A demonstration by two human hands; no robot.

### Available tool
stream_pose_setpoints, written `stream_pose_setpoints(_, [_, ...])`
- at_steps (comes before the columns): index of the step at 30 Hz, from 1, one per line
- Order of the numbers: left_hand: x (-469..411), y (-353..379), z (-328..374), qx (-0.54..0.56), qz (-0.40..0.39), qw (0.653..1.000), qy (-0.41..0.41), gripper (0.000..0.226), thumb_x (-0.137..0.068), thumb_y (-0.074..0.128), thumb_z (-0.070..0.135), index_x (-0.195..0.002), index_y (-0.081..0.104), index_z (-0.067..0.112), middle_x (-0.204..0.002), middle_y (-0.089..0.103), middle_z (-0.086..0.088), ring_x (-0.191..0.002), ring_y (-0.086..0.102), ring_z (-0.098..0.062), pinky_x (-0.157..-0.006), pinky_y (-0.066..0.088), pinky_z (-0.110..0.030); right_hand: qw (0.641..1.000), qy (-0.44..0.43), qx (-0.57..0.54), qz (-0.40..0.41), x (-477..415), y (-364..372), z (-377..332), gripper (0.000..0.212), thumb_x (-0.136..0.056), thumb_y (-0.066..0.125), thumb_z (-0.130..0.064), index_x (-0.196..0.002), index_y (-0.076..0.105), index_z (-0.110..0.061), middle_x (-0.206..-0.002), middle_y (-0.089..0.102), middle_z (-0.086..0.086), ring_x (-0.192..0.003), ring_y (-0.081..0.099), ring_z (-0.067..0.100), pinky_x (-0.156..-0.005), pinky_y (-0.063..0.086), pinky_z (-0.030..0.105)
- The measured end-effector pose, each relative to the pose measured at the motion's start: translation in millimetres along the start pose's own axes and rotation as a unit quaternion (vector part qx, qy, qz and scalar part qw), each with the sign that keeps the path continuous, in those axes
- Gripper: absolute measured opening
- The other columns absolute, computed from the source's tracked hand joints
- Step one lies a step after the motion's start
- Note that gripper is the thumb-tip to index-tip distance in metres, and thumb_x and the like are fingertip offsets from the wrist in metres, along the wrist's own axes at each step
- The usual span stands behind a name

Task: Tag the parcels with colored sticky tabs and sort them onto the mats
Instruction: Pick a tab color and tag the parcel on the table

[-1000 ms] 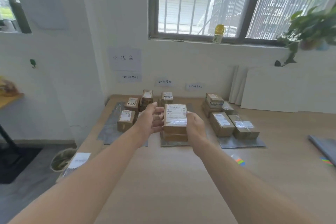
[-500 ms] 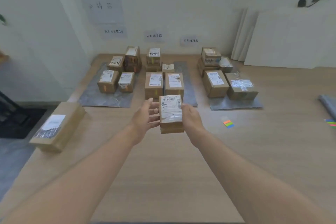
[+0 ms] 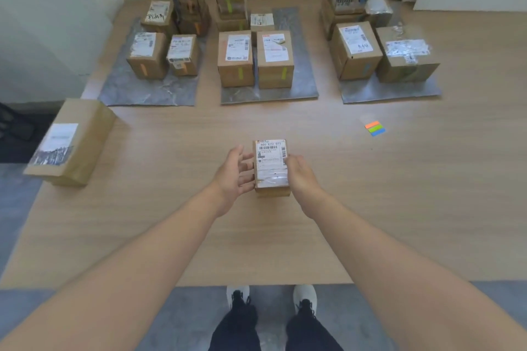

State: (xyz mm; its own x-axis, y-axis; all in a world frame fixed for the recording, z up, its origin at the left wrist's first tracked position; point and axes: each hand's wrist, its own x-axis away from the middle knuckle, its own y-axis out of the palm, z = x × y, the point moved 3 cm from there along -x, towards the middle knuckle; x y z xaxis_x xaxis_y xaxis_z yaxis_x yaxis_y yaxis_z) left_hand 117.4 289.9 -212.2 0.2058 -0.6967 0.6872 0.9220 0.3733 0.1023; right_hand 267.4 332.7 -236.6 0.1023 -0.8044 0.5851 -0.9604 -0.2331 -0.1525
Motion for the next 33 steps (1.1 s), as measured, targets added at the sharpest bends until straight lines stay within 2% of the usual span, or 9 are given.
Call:
stream_pose_setpoints(3, [-7, -4, -9, -0.021, -0.008, 1.000, -0.006, 0.049, -0.104, 0.033, 0.050, -0.129, 0.058, 0.017, -0.111, 0.062, -0.005, -0.095, 0.066, -0.023, -0.097, 0.051, -0.041, 1.000, 0.022, 0.011, 0.000, -4, 4, 11, 0.027, -0.105, 0.037, -0.028, -0.125, 0.052, -0.019, -0.098, 0.055, -0.014, -0.084, 0.049, -0.002, -0.066, 0.038, 0.023])
stream_pose_setpoints(6, [-14, -8, -18, -0.031, -0.015, 0.999, -0.016, 0.048, -0.104, 0.034, 0.051, -0.128, 0.060, 0.018, -0.110, 0.060, -0.003, -0.094, 0.067, -0.022, -0.097, 0.051, -0.041, 0.999, 0.043, 0.016, -0.007, -8, 7, 21, 0.029, -0.103, 0.039, -0.028, -0.126, 0.051, -0.015, -0.100, 0.056, -0.011, -0.085, 0.050, 0.001, -0.067, 0.038, 0.025])
stream_pose_setpoints(15, [-27, -17, -33, -0.030, -0.032, 0.998, -0.035, 0.047, -0.104, 0.035, 0.049, -0.135, 0.054, 0.019, -0.115, 0.065, -0.003, -0.104, 0.067, -0.024, -0.099, 0.051, -0.042, 0.999, 0.051, 0.000, 0.013, -16, 16, 40, 0.025, -0.101, 0.045, -0.031, -0.121, 0.050, -0.017, -0.110, 0.062, -0.002, -0.096, 0.056, 0.013, -0.072, 0.041, 0.028])
stream_pose_setpoints(17, [-31, -22, -29, -0.037, -0.021, 0.999, -0.034, 0.050, -0.103, 0.035, 0.051, -0.141, 0.050, 0.022, -0.125, 0.059, -0.006, -0.118, 0.058, -0.028, -0.100, 0.050, -0.043, 0.998, 0.050, -0.008, 0.029, -15, 15, 38, 0.026, -0.101, 0.044, -0.032, -0.121, 0.050, -0.017, -0.103, 0.061, -0.005, -0.089, 0.055, 0.010, -0.068, 0.040, 0.028])
stream_pose_setpoints(19, [-37, -27, -20, -0.054, -0.009, 0.998, -0.026, 0.053, -0.103, 0.034, 0.054, -0.145, 0.046, 0.025, -0.139, 0.052, -0.010, -0.135, 0.043, -0.033, -0.108, 0.043, -0.048, 0.998, 0.040, -0.013, 0.056, -16, 9, 34, 0.024, -0.101, 0.043, -0.032, -0.118, 0.052, -0.016, -0.095, 0.058, -0.008, -0.080, 0.052, 0.007, -0.063, 0.038, 0.026])
stream_pose_setpoints(22, [-45, -26, 0, -0.058, -0.009, 0.998, 0.003, 0.056, -0.103, 0.031, 0.054, -0.150, 0.042, 0.026, -0.152, 0.042, -0.012, -0.145, 0.030, -0.035, -0.116, 0.034, -0.048, 0.994, 0.028, -0.013, 0.100, -18, -4, 26, 0.026, -0.100, 0.045, -0.033, -0.117, 0.055, -0.016, -0.091, 0.056, -0.008, -0.077, 0.050, 0.008, -0.062, 0.036, 0.027])
stream_pose_setpoints(25, [-51, -10, 27, -0.057, -0.020, 0.997, 0.044, 0.054, -0.103, 0.031, 0.051, -0.149, 0.043, 0.024, -0.152, 0.043, -0.011, -0.146, 0.030, -0.033, -0.119, 0.030, -0.045, 0.990, 0.012, -0.017, 0.140, -21, -25, 16, 0.025, -0.100, 0.047, -0.034, -0.117, 0.056, -0.018, -0.094, 0.057, -0.010, -0.081, 0.053, 0.009, -0.066, 0.039, 0.027])
stream_pose_setpoints(28, [-57, 17, 50, -0.039, -0.042, 0.996, 0.071, 0.052, -0.103, 0.031, 0.050, -0.143, 0.049, 0.023, -0.144, 0.052, -0.010, -0.141, 0.038, -0.031, -0.118, 0.031, -0.042, 0.983, -0.005, -0.039, 0.178, -26, -55, 8, 0.020, -0.099, 0.049, -0.028, -0.116, 0.057, -0.022, -0.097, 0.060, -0.009, -0.085, 0.056, 0.012, -0.071, 0.043, 0.028])
stream_pose_setpoints(33, [-72, 80, 57, -0.019, -0.089, 0.995, 0.050, 0.053, -0.103, 0.030, 0.052, -0.136, 0.058, 0.020, -0.135, 0.060, -0.008, -0.131, 0.049, -0.028, -0.116, 0.036, -0.043, 0.972, -0.020, -0.062, 0.224, -54, -115, 8, 0.016, -0.095, 0.053, -0.024, -0.108, 0.062, -0.025, -0.097, 0.064, -0.006, -0.096, 0.065, 0.022, -0.087, 0.054, 0.041])
